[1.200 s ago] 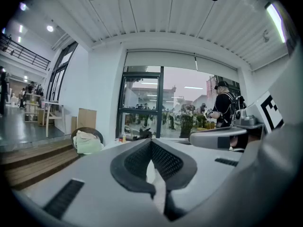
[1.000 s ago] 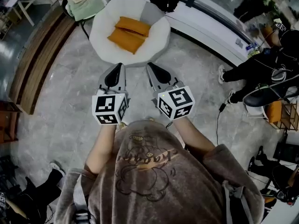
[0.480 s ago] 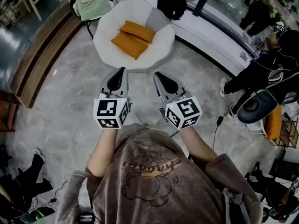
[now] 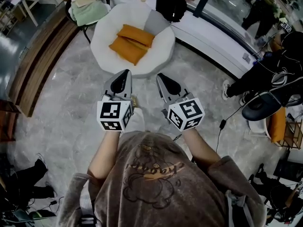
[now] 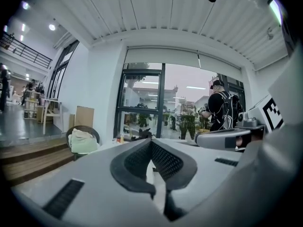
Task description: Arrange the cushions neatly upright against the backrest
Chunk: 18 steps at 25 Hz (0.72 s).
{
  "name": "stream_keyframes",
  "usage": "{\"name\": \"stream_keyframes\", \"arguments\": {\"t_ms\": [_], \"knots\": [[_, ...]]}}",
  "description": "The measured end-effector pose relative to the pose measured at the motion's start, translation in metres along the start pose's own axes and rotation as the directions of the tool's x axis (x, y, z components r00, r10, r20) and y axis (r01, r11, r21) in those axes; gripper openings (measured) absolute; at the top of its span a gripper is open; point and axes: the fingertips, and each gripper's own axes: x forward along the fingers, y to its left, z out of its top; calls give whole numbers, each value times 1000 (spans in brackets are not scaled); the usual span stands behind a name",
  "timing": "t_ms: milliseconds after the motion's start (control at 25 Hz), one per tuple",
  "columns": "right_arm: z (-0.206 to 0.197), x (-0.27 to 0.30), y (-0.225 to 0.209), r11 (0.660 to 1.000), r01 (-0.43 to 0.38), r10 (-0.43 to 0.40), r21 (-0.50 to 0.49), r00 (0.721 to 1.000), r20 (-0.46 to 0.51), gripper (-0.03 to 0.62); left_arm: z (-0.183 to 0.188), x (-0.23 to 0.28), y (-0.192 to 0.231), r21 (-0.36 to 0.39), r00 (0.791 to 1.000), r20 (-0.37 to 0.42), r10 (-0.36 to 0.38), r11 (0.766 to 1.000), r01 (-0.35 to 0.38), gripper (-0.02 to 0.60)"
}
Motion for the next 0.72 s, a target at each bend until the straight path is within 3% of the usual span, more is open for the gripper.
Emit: {"name": "stream_keyframes", "arguments": {"t_ms": [720], "knots": [[36, 159, -81, 1000, 13, -12, 15, 999, -38, 21, 37, 152, 97, 5, 998, -52, -46, 999, 46, 5]]}}
